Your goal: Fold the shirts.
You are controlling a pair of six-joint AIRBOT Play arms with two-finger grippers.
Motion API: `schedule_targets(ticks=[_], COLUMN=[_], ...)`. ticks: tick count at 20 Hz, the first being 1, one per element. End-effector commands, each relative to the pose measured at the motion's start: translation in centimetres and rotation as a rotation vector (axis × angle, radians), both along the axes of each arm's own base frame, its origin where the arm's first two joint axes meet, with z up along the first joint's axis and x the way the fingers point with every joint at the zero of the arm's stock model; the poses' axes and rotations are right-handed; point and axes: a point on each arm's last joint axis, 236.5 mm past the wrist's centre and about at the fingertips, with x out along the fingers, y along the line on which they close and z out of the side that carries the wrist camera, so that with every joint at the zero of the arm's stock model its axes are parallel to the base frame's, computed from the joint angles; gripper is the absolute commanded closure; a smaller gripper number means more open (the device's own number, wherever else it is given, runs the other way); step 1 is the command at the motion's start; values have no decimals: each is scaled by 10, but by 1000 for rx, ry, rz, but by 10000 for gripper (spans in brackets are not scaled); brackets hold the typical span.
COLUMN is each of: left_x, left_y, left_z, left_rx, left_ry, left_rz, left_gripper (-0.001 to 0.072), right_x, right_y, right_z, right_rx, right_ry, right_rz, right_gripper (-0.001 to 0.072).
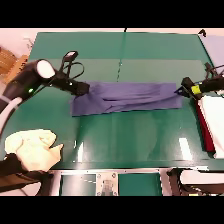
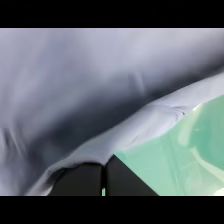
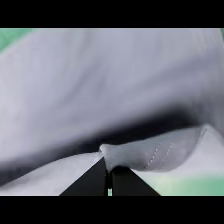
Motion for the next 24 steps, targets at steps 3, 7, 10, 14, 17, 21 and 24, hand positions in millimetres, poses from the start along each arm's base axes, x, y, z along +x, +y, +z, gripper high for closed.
schedule_targets(ticks=[3,7,10,14,17,21,24], left_x=[83,133,136,103,95,90,84], left_y=[0,29,77,100,87,59,47], left_z=[-32,-15,-12,-32,-31,-23,-19], left_rx=[81,80,60,110,61,-40,-83], left_ry=[-99,-227,-142,32,74,82,97], left_rz=[19,150,299,287,275,200,161], left_gripper=[686,330,331,331,330,330,330], right_x=[84,99,75,39,21,15,13], right_y=[-18,-32,-46,-77,-77,-64,-57], right_z=[-41,-27,-15,-25,-46,-79,-100], right_rx=[-24,-38,-13,23,66,136,177], right_ry=[-67,-98,-50,44,100,124,147], right_rz=[-28,30,95,93,159,243,255], right_gripper=[547,422,249,173,173,173,173])
